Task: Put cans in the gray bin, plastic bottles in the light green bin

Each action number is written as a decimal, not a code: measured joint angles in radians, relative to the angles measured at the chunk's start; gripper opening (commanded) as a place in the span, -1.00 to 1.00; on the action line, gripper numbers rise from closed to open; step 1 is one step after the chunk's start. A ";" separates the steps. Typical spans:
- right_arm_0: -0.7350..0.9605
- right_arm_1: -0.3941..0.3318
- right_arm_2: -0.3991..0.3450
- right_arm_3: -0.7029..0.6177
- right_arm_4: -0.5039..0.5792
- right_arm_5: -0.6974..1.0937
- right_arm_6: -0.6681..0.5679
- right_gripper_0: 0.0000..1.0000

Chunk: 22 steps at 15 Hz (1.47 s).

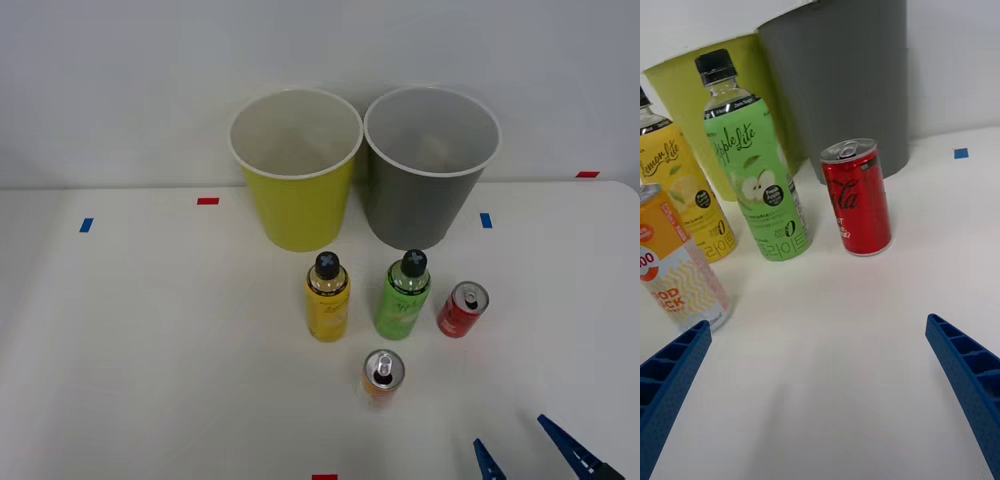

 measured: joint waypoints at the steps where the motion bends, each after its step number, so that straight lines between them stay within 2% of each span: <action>1: -0.002 -0.002 -0.003 0.002 -0.013 -0.005 0.007 1.00; 4: -0.013 -0.005 -0.010 0.003 -0.020 -0.030 0.035 1.00; 15: -0.100 -0.016 0.035 0.003 -0.048 -0.029 0.133 1.00; 22: -0.128 -0.013 0.037 0.004 -0.087 0.040 0.182 1.00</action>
